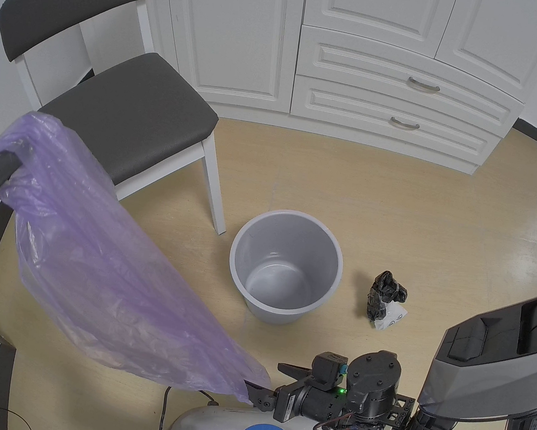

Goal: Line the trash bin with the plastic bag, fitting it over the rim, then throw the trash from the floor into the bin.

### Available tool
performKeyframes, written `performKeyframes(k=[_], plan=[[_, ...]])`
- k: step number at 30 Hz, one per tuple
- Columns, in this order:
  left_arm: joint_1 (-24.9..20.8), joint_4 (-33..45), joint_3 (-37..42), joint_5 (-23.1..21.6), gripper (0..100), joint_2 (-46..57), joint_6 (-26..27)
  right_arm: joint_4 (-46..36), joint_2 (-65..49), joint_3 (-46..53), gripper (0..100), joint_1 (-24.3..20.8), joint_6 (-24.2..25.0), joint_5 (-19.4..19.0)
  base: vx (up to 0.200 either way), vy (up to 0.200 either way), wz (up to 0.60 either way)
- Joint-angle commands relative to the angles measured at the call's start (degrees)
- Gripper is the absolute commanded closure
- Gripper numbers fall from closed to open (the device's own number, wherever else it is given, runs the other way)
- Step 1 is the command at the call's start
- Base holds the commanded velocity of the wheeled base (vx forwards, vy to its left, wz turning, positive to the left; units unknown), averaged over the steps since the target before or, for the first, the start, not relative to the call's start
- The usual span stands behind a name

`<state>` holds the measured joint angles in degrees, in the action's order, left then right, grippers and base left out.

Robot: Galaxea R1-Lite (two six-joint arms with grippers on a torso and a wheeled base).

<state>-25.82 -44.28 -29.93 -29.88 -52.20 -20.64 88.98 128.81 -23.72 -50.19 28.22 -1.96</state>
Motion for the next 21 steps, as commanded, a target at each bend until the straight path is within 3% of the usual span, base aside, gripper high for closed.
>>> performKeyframes(k=[1, 21], plan=[[0.0, 0.0, 0.0, 0.0, 100, -0.2, 0.0, 1.0, 0.7, -0.1, 0, -0.3, 0.0, -0.1, 0.000, 0.000, 0.00], [-0.1, 0.0, 0.0, -0.1, 100, -0.1, 0.0, 1.0, 3.6, -2.8, 0, -1.1, 0.0, 1.5, 0.000, 0.000, 0.00]])
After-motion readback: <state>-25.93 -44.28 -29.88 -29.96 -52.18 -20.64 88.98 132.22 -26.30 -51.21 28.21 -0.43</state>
